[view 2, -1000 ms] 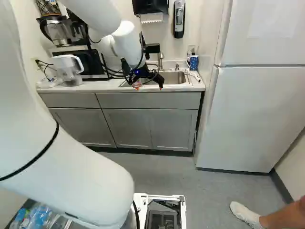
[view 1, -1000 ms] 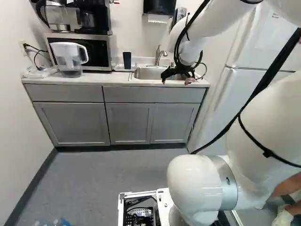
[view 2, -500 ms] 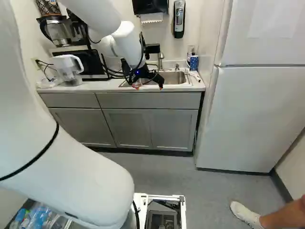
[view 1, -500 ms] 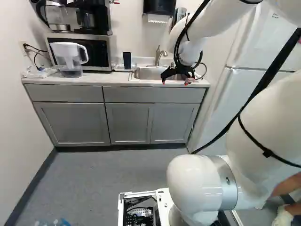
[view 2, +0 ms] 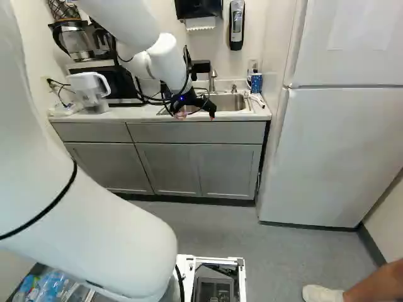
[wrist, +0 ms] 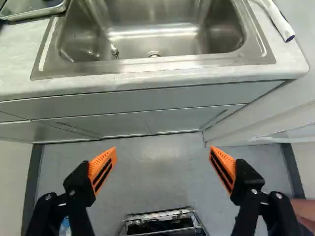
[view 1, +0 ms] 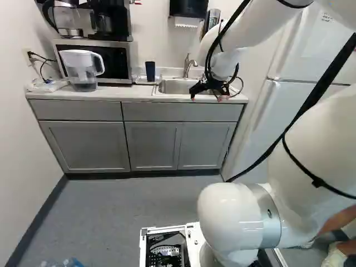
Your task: Rinse the cup and place it in the tray
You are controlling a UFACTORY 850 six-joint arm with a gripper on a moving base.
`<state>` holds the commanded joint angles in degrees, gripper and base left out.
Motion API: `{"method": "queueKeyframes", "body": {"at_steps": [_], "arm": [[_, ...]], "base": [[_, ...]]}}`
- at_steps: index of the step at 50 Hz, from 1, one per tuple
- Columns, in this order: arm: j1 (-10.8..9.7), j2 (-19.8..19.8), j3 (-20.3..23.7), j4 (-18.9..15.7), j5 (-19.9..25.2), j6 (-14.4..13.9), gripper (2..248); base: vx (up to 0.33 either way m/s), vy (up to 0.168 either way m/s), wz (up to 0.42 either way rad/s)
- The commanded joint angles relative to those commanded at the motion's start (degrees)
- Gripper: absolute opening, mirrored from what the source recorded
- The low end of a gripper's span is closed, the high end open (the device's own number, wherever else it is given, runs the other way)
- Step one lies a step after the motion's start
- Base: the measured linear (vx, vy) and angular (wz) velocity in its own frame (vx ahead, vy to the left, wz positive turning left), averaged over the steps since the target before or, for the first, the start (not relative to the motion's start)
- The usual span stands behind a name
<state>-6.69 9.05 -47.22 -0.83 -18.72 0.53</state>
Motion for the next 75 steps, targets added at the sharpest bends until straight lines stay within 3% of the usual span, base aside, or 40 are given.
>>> {"method": "queueKeyframes", "body": {"at_steps": [38,75], "arm": [[1.3,1.4,8.4,0.2,13.7,-0.1,247],[3.5,3.6,22.0,0.4,35.8,-0.3,247]], "base": [[0.000,0.000,0.000],[0.000,0.000,0.000]]}}
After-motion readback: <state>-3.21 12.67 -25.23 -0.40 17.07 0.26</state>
